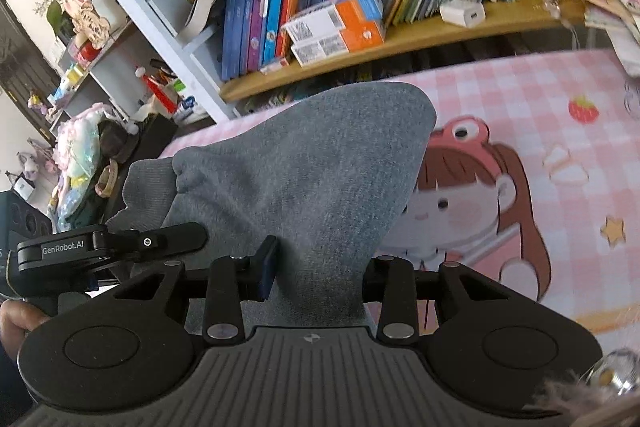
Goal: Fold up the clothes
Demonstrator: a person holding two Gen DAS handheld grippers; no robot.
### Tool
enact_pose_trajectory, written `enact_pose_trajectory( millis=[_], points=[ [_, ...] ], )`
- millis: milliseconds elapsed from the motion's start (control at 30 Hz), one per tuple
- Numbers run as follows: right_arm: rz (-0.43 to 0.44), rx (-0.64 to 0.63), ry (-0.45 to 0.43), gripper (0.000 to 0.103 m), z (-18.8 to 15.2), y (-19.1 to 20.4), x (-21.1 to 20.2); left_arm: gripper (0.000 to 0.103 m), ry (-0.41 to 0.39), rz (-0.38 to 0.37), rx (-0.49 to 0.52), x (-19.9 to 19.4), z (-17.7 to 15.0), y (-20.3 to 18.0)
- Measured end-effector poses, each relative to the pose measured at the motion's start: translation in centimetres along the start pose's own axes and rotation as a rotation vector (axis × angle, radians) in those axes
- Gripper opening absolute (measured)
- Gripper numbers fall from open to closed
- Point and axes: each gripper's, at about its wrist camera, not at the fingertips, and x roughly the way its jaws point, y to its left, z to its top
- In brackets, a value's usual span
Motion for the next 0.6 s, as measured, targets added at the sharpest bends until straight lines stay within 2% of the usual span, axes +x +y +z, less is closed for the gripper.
enact_pose_trajectory(
  millis=[600],
  points=[
    [-0.011, -0.025, -0.015, 0.035, 7.5, -3.0, 6.4, 0.061, -0.010, 0.014, 0.036, 6.2, 7.2, 1.5]
  ],
)
